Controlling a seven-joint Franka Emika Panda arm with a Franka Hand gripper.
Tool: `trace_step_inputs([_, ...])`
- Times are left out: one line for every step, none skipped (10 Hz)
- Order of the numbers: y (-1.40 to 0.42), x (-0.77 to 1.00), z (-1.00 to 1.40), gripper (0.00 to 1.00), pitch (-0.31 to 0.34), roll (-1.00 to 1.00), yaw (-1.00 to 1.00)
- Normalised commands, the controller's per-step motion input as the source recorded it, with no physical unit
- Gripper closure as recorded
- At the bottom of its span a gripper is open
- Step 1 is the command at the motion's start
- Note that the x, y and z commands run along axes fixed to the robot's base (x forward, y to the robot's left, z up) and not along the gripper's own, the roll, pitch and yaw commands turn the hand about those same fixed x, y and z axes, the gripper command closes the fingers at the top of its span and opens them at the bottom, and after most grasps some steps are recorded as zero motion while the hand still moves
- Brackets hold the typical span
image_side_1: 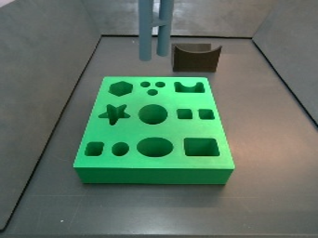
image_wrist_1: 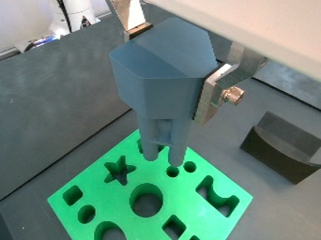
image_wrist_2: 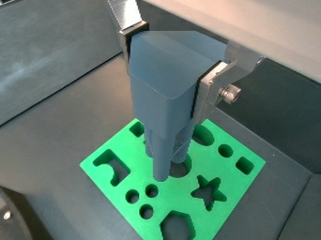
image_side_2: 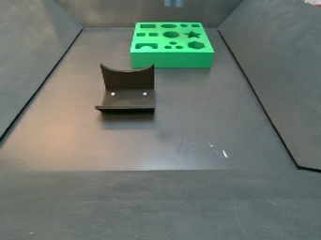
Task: Insert the 3 prong object.
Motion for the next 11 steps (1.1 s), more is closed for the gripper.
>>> trace_step_inputs([0.32,0.10,-0.95,1.00,-0.097,-0.04,0.75])
trace_step_inputs([0.34,0.00,-0.64,1.00,-0.067,-0.07,0.72])
trace_step_inputs([0.24,0.00,-0.53,1.00,-0.159,-0.03,0.89])
trace_step_inputs([0.24,0.00,-0.53,1.00,-0.174,-0.04,0.89])
trace_step_inputs([0.30,0.00,-0.49,1.00,-0.170,-0.04,0.84])
trace_step_inputs([0.41,0.00,-0.37,1.00,-0.131,-0.11,0.61])
trace_step_inputs([0.33,0.00,-0.35,1.00,-0.074,-0.09,0.37])
trace_step_inputs([0.21,0.00,-0.23,1.00,0.000,0.00,0.31])
trace_step_inputs([0.00,-0.02,-0.09,1.00,-0.054,-0.10,0.07])
trace_step_inputs([0.00,0.00,-0.18,1.00,0.000,-0.11,0.07])
trace_step_inputs([0.00,-0.14,-0.34,1.00,-0.009,-0.04,0.11])
